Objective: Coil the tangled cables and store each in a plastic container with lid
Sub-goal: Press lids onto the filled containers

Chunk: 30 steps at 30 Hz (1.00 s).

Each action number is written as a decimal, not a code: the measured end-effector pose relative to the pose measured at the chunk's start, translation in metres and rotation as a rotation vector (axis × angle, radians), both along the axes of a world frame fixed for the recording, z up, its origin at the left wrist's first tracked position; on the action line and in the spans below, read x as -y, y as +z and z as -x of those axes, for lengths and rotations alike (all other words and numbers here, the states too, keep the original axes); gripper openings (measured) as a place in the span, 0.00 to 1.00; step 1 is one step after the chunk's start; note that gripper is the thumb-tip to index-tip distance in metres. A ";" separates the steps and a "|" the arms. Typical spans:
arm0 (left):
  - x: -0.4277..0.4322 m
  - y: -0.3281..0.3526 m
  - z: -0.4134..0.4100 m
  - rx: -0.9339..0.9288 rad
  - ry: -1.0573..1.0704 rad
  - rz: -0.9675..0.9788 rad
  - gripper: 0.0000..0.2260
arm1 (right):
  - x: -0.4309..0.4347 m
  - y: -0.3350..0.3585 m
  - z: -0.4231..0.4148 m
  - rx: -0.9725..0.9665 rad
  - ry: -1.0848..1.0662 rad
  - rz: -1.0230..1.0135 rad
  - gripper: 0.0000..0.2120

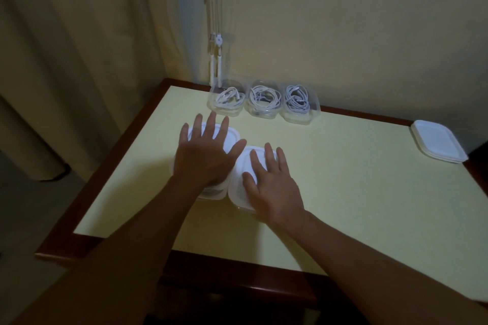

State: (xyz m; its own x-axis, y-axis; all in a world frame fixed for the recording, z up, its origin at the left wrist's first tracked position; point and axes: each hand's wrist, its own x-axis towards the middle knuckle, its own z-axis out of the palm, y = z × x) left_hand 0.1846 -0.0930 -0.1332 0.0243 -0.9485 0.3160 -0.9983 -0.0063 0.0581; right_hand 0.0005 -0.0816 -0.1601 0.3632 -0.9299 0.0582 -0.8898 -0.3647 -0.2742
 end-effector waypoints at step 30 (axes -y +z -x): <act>-0.001 0.009 0.001 -0.003 0.057 -0.173 0.39 | 0.122 0.011 0.142 -0.229 -0.118 0.248 0.25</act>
State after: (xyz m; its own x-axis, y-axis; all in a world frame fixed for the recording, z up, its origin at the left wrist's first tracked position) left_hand 0.1839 -0.0918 -0.1244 0.0808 -0.9857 0.1477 -0.9958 -0.0735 0.0543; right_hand -0.1410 -0.2035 -0.1491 0.2842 -0.9340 0.2165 -0.9578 -0.2865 0.0211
